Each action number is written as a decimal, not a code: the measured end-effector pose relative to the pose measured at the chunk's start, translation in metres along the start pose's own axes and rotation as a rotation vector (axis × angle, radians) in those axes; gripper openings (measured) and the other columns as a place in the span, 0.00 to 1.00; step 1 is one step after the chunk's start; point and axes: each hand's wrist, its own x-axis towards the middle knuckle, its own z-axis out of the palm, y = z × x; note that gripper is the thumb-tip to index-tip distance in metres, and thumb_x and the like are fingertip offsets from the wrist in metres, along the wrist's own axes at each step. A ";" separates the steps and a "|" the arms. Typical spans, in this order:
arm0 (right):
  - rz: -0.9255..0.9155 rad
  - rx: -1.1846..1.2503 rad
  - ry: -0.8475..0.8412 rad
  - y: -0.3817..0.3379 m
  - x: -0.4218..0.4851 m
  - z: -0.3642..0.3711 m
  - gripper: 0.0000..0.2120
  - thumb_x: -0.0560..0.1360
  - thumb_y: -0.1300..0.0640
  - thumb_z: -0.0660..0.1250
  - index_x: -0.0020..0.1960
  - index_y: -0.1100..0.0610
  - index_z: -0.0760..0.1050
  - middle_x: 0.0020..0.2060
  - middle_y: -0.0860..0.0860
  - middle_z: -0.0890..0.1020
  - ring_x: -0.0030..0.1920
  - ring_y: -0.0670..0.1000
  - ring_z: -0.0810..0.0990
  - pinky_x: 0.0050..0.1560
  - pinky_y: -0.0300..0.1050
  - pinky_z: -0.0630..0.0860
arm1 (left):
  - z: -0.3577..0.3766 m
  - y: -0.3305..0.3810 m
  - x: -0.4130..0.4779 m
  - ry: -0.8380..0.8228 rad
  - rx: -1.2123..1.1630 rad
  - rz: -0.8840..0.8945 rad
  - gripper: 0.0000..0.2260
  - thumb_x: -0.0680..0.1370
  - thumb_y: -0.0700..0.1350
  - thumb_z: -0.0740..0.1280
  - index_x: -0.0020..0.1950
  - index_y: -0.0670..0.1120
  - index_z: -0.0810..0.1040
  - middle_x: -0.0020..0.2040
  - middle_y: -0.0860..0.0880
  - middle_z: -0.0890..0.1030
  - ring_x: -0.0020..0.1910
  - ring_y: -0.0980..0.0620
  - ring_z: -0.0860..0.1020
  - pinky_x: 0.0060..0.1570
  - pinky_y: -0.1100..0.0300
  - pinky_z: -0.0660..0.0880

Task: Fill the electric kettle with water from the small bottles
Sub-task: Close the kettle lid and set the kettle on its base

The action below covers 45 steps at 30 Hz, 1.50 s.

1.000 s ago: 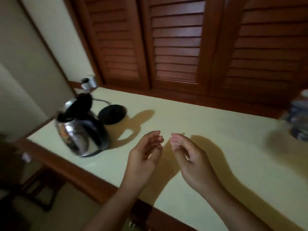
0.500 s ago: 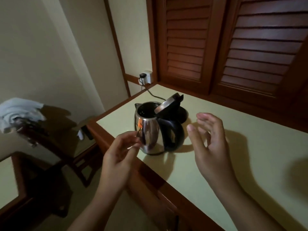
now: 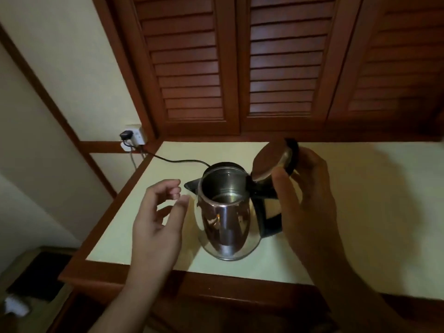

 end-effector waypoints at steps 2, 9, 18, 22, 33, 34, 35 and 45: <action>0.004 -0.027 0.066 -0.006 -0.007 0.008 0.21 0.77 0.38 0.62 0.67 0.45 0.69 0.62 0.34 0.76 0.67 0.44 0.75 0.68 0.46 0.74 | -0.008 -0.007 0.003 -0.047 -0.019 -0.013 0.09 0.82 0.42 0.69 0.59 0.55 0.80 0.55 0.57 0.82 0.61 0.55 0.80 0.59 0.60 0.75; -0.037 -0.118 0.128 -0.024 -0.011 0.032 0.18 0.76 0.39 0.60 0.64 0.42 0.71 0.59 0.33 0.78 0.63 0.38 0.77 0.63 0.39 0.75 | -0.018 -0.014 0.004 -0.108 -0.086 -0.040 0.08 0.83 0.47 0.68 0.59 0.59 0.80 0.57 0.63 0.82 0.61 0.62 0.78 0.52 0.76 0.74; -0.259 -0.554 -0.076 -0.018 -0.004 0.067 0.18 0.78 0.42 0.65 0.64 0.51 0.75 0.64 0.40 0.75 0.63 0.40 0.72 0.64 0.31 0.66 | -0.041 -0.015 0.009 -0.170 -0.070 -0.014 0.09 0.83 0.46 0.68 0.61 0.57 0.80 0.57 0.58 0.82 0.61 0.62 0.78 0.53 0.76 0.74; -0.328 -0.774 -0.182 -0.015 -0.004 0.072 0.19 0.78 0.41 0.63 0.62 0.51 0.76 0.64 0.48 0.78 0.64 0.49 0.74 0.68 0.46 0.67 | -0.046 -0.015 0.007 -0.192 -0.069 -0.016 0.09 0.83 0.45 0.68 0.61 0.57 0.80 0.59 0.57 0.81 0.59 0.65 0.78 0.50 0.78 0.72; -0.385 -0.957 -0.308 -0.019 -0.010 0.069 0.27 0.76 0.33 0.58 0.64 0.51 0.75 0.73 0.51 0.70 0.73 0.56 0.66 0.74 0.61 0.60 | -0.051 -0.022 0.001 -0.192 -0.074 -0.023 0.09 0.83 0.47 0.68 0.61 0.59 0.80 0.60 0.58 0.81 0.63 0.60 0.77 0.56 0.75 0.73; -0.389 -0.970 -0.305 -0.020 -0.010 0.070 0.29 0.76 0.31 0.57 0.65 0.51 0.75 0.74 0.52 0.70 0.75 0.57 0.65 0.74 0.64 0.59 | -0.052 -0.022 0.001 -0.192 -0.070 -0.017 0.10 0.83 0.46 0.68 0.61 0.59 0.80 0.60 0.58 0.81 0.63 0.60 0.78 0.56 0.74 0.73; -0.391 -0.981 -0.299 -0.022 -0.010 0.072 0.30 0.76 0.30 0.55 0.65 0.51 0.75 0.74 0.52 0.69 0.76 0.57 0.63 0.75 0.65 0.57 | -0.052 -0.023 0.002 -0.192 -0.066 -0.011 0.10 0.83 0.46 0.69 0.62 0.58 0.80 0.60 0.58 0.81 0.63 0.60 0.77 0.57 0.74 0.73; -0.397 -1.059 -0.275 -0.022 -0.010 0.079 0.34 0.74 0.25 0.49 0.60 0.49 0.77 0.76 0.52 0.67 0.78 0.58 0.58 0.76 0.69 0.50 | -0.055 -0.026 0.001 -0.209 -0.046 0.003 0.11 0.83 0.44 0.68 0.64 0.56 0.79 0.59 0.59 0.80 0.63 0.65 0.76 0.54 0.78 0.71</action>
